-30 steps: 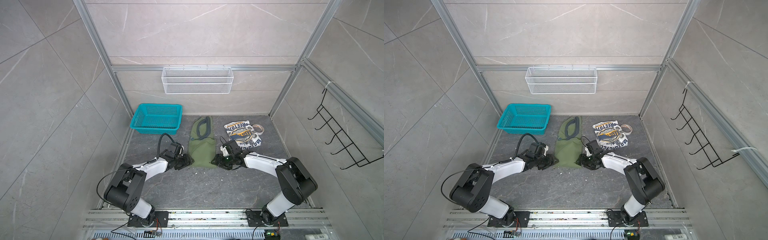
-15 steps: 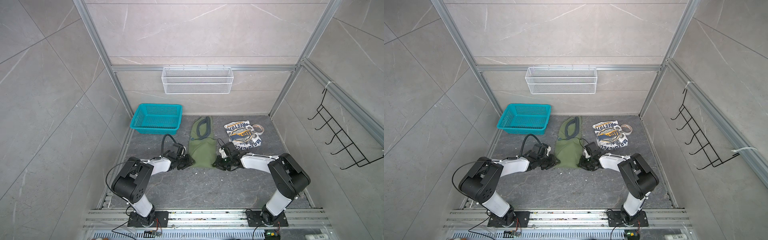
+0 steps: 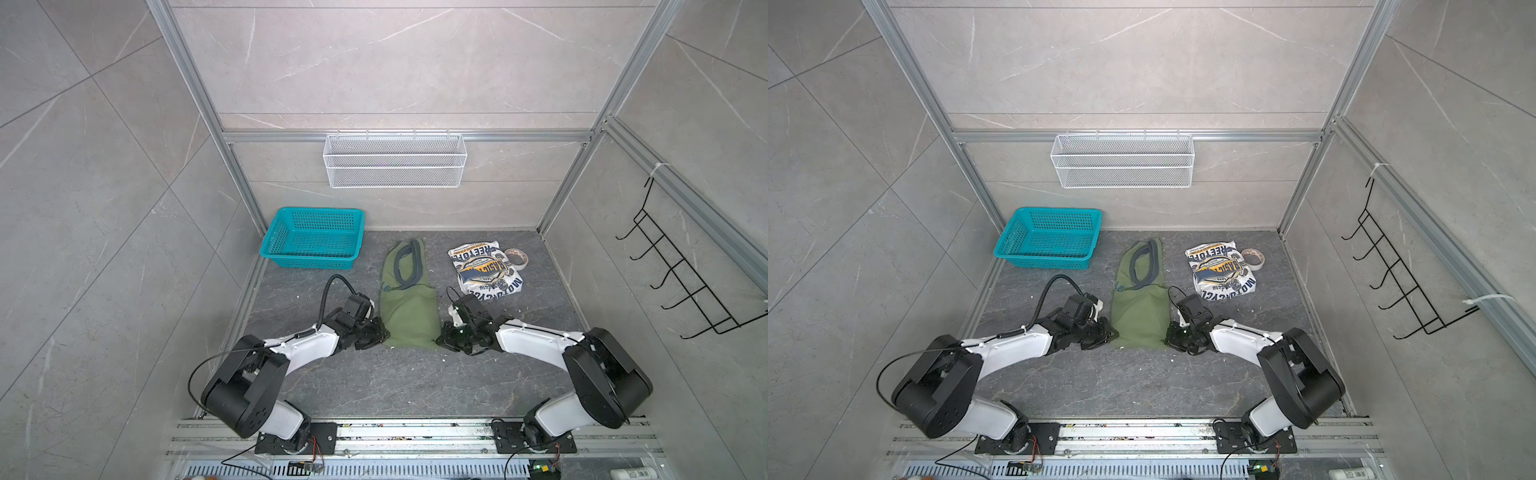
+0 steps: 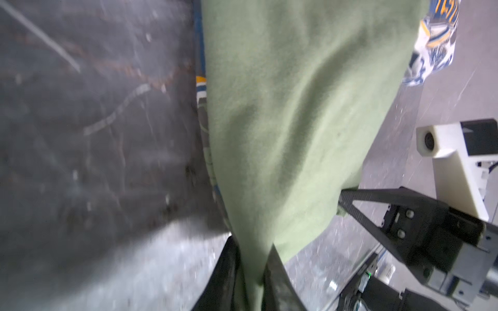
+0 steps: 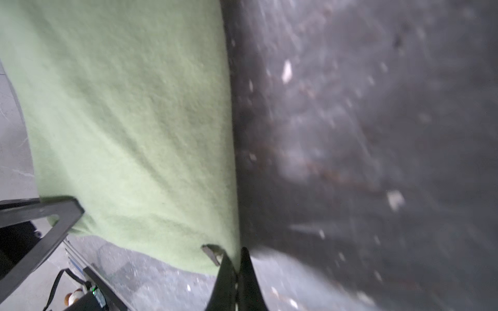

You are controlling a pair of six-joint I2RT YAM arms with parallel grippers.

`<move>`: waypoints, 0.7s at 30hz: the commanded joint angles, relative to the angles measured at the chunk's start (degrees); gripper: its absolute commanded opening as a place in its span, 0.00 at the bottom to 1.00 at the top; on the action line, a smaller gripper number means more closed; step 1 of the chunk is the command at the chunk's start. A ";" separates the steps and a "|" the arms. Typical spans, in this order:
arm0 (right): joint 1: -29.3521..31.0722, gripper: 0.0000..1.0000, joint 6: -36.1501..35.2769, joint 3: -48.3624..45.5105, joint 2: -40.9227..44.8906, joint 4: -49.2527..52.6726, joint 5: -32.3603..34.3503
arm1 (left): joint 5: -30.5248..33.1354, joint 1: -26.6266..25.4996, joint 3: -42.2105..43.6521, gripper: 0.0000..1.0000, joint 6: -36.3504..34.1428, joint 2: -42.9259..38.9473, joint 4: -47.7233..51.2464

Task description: Fold and stack the tank tops

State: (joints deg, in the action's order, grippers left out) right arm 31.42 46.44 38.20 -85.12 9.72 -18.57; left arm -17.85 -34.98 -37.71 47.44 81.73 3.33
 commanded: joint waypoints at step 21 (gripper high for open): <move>4.86 0.00 5.51 -6.44 9.00 7.86 3.66 | 11.06 -15.69 8.18 0.53 9.26 -8.18 0.86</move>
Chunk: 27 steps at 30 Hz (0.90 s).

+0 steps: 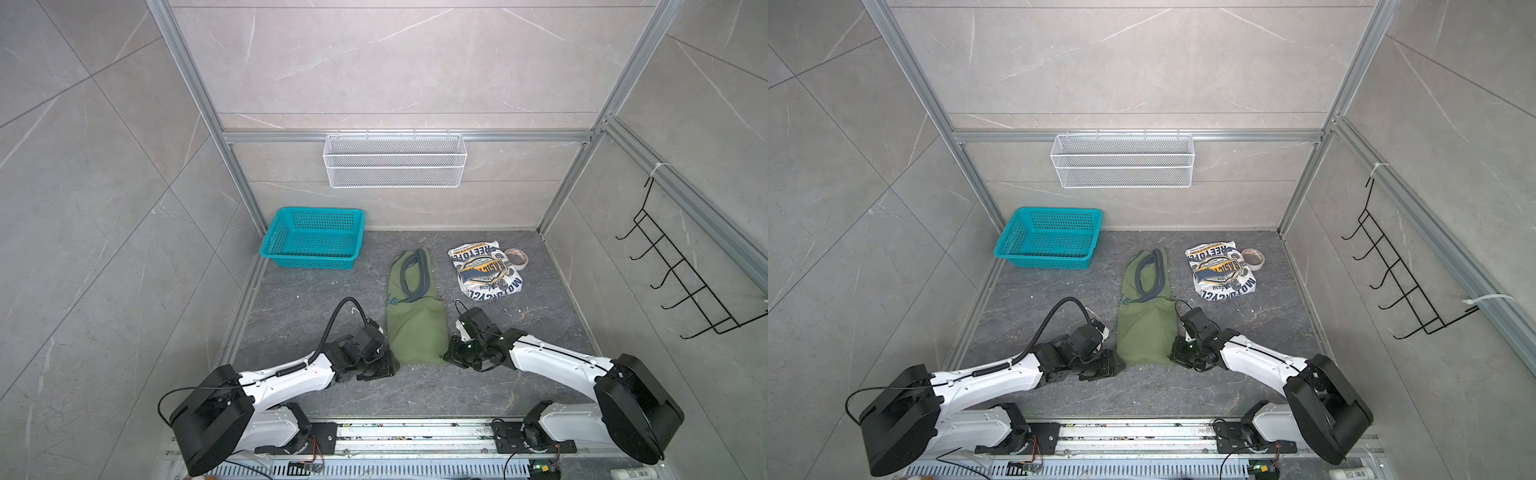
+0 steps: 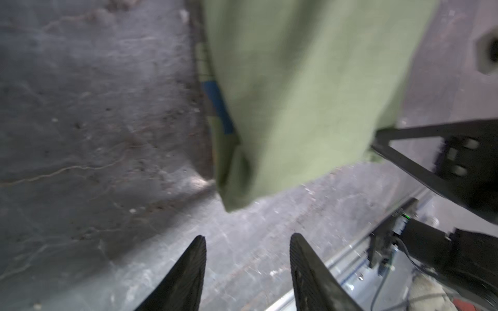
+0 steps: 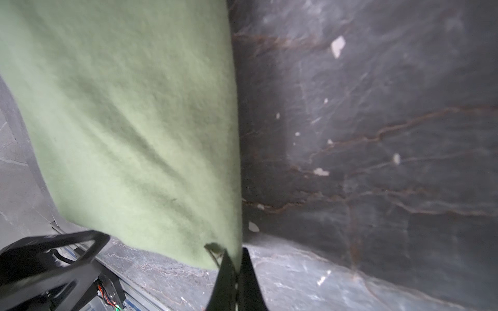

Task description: Fold and stack the tank tops

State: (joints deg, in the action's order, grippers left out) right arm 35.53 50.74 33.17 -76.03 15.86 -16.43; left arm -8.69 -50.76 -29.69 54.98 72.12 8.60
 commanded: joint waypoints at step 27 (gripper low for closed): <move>2.57 0.00 0.68 -0.14 6.12 8.65 6.20 | 6.31 -2.86 0.00 0.00 2.98 -4.48 -1.22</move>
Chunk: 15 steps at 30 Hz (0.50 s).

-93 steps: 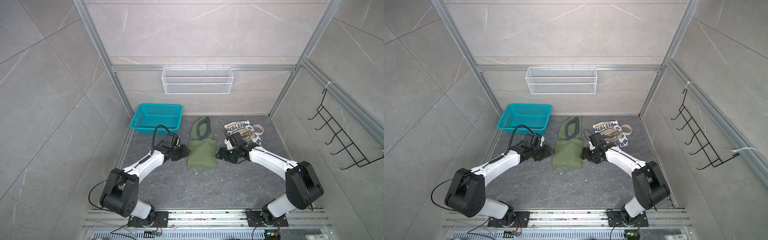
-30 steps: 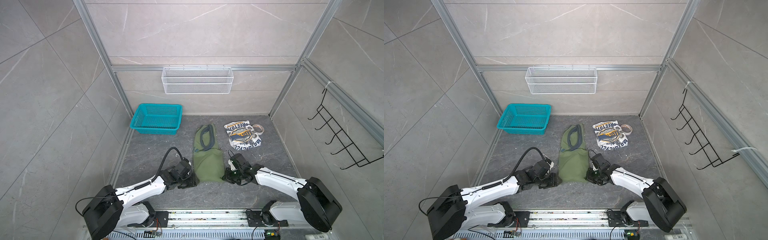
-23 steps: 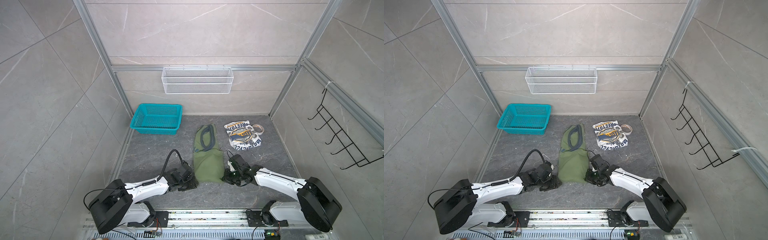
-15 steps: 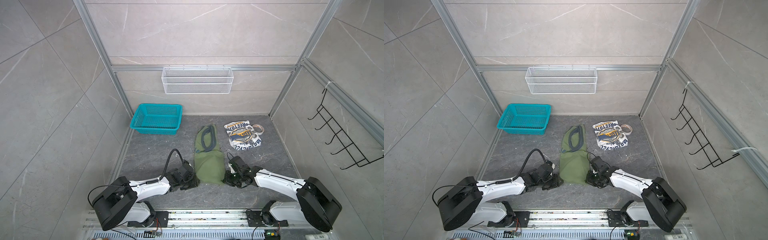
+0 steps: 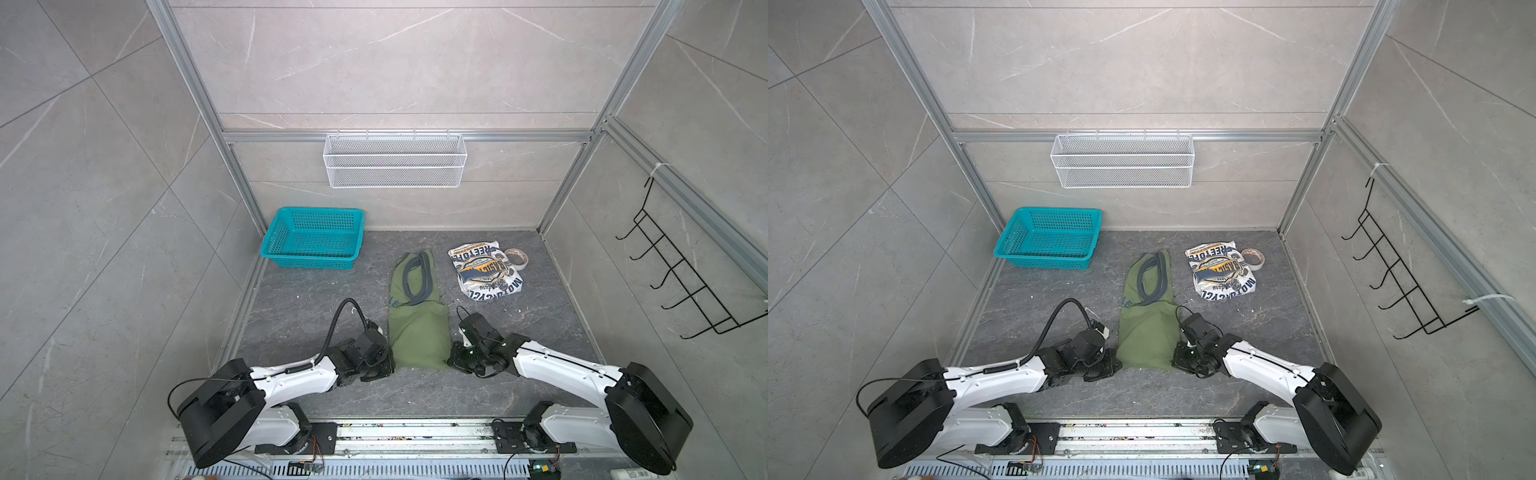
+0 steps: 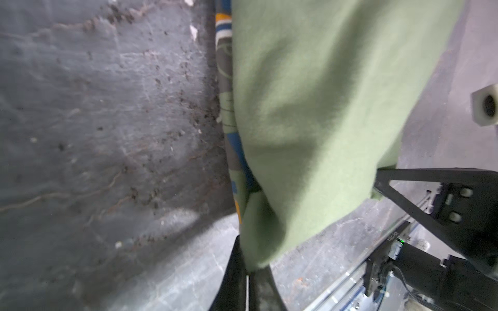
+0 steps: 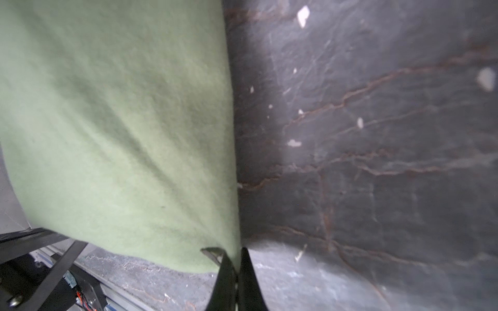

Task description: Fold and stack the tank tops

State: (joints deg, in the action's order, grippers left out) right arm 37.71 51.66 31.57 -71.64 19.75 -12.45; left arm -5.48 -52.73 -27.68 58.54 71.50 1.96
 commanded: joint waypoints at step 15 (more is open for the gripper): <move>1.07 0.00 -5.20 22.67 5.55 23.57 1.52 | 8.38 -2.34 -19.49 0.00 -4.73 -13.07 18.75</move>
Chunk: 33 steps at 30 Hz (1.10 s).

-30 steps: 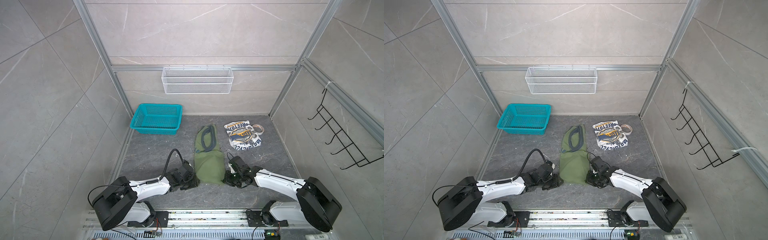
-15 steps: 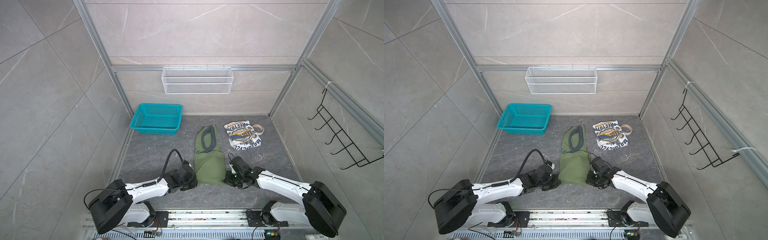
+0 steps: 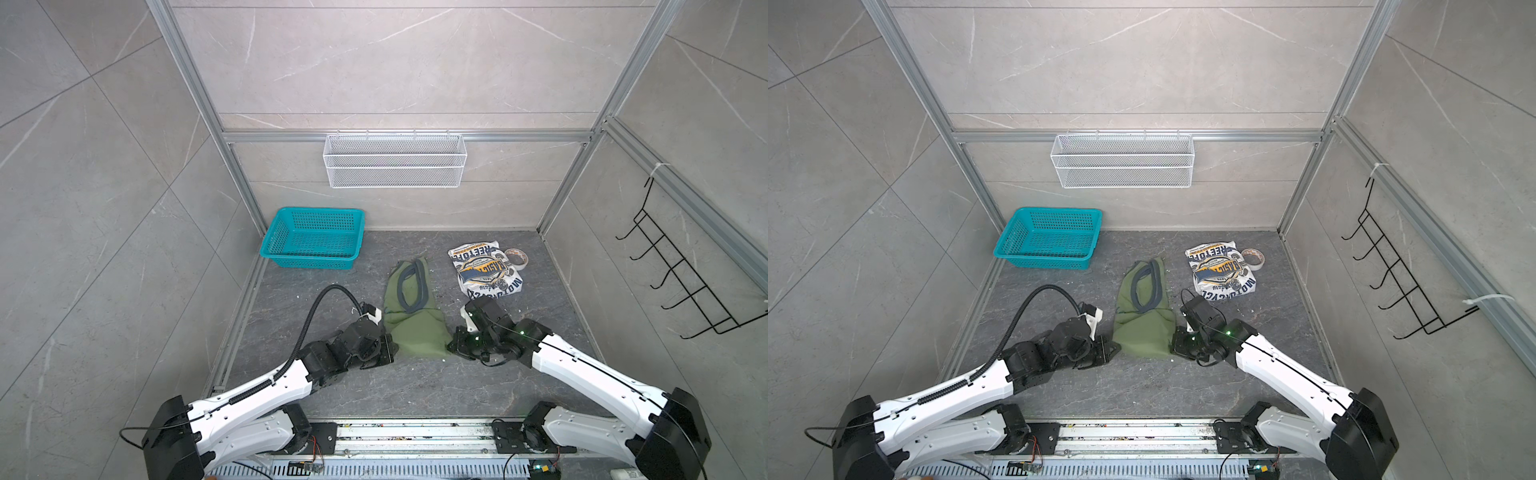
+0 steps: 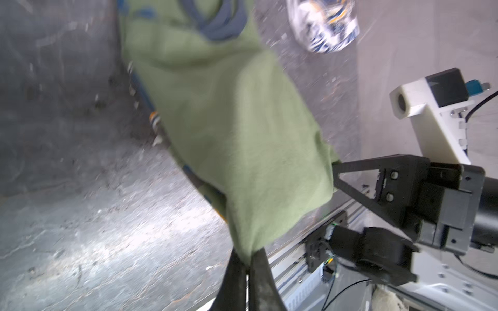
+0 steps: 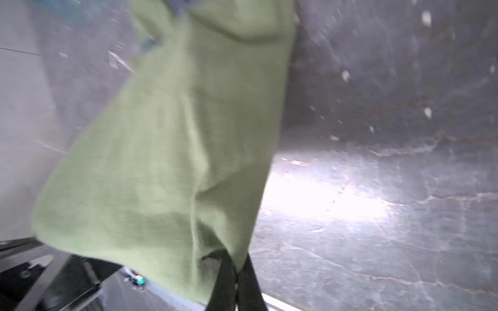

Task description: Fold and stack the tank tops

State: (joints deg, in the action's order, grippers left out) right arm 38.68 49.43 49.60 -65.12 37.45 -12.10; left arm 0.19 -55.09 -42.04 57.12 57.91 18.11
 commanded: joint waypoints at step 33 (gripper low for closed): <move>-16.83 0.00 -12.66 45.72 -47.42 -1.31 -9.16 | -7.63 27.46 -33.79 0.00 -10.51 39.29 -9.35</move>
State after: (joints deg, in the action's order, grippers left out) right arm 22.57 38.28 91.83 -110.37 36.36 -20.78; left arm -5.76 -28.77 -72.16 49.19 95.22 12.75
